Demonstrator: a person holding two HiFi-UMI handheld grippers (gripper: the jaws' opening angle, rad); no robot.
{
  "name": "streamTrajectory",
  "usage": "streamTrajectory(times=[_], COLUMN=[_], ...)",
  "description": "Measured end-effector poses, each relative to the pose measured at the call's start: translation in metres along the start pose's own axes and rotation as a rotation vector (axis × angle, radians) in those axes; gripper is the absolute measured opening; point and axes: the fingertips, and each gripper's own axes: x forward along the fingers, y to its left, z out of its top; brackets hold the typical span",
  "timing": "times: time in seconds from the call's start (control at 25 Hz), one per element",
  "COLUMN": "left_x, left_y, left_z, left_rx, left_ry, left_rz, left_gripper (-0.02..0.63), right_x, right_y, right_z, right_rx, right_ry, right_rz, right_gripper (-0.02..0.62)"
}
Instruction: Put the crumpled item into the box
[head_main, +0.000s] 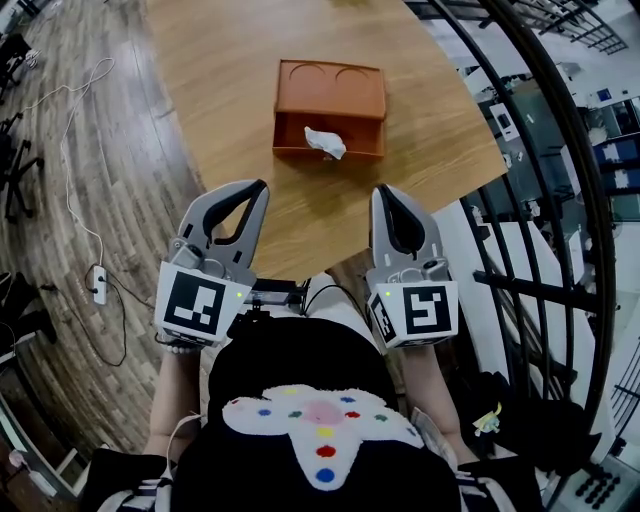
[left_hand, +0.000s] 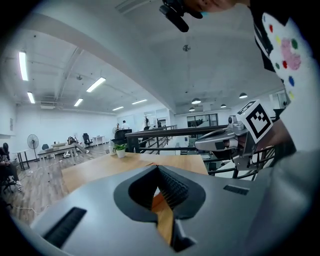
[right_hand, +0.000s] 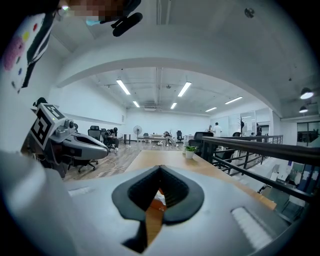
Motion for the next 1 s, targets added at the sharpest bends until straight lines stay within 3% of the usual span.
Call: streamTrajectory(times=[1.0], left_x=[0.0051], left_y=[-0.0086], left_z=[0.0038], left_rx=[0.028], left_ry=[-0.020], left_rz=[-0.033], left_gripper=[0.008], right_x=[-0.0013], right_y=[0.0036], right_z=[-0.0010], right_rx=[-0.018], right_ry=[0.006], right_rz=[-0.001], right_gripper=[0.008])
